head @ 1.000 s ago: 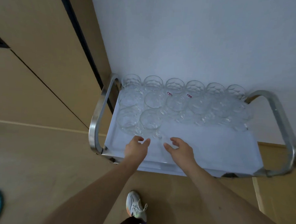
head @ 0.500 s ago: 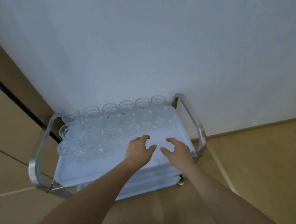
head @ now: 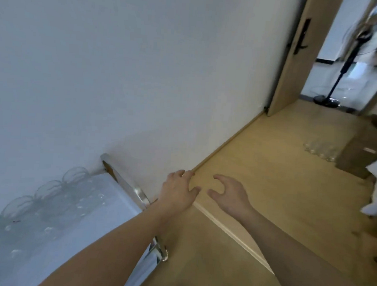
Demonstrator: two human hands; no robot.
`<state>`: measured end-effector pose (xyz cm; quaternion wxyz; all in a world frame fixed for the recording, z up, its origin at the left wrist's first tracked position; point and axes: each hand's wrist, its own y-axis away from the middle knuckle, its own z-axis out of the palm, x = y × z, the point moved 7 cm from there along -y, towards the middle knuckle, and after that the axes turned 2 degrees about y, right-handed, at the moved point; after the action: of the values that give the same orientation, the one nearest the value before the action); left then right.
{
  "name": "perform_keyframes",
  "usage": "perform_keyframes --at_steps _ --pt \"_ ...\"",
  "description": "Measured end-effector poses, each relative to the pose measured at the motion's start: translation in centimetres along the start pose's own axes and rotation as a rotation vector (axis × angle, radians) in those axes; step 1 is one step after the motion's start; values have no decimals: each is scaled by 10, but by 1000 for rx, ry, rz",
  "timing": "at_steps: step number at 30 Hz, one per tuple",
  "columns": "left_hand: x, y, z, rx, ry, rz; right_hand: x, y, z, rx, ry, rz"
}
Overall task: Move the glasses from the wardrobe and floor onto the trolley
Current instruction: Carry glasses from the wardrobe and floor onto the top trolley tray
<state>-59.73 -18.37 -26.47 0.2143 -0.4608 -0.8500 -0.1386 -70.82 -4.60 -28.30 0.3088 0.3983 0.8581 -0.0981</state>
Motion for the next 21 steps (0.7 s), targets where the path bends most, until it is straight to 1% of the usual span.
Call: perform_keyframes --at_steps 4,10,16,21 --pt "66 -38 20 -49 -53 162 49 -1 -47 91 3 113" --pt "151 -93 50 -117 -69 371 107 -6 -111 204 57 281" --pt "228 -152 71 -191 -65 559 141 -20 -171 320 111 421" --pt "276 -203 67 -198 -2 647 154 -41 -221 399 149 500"
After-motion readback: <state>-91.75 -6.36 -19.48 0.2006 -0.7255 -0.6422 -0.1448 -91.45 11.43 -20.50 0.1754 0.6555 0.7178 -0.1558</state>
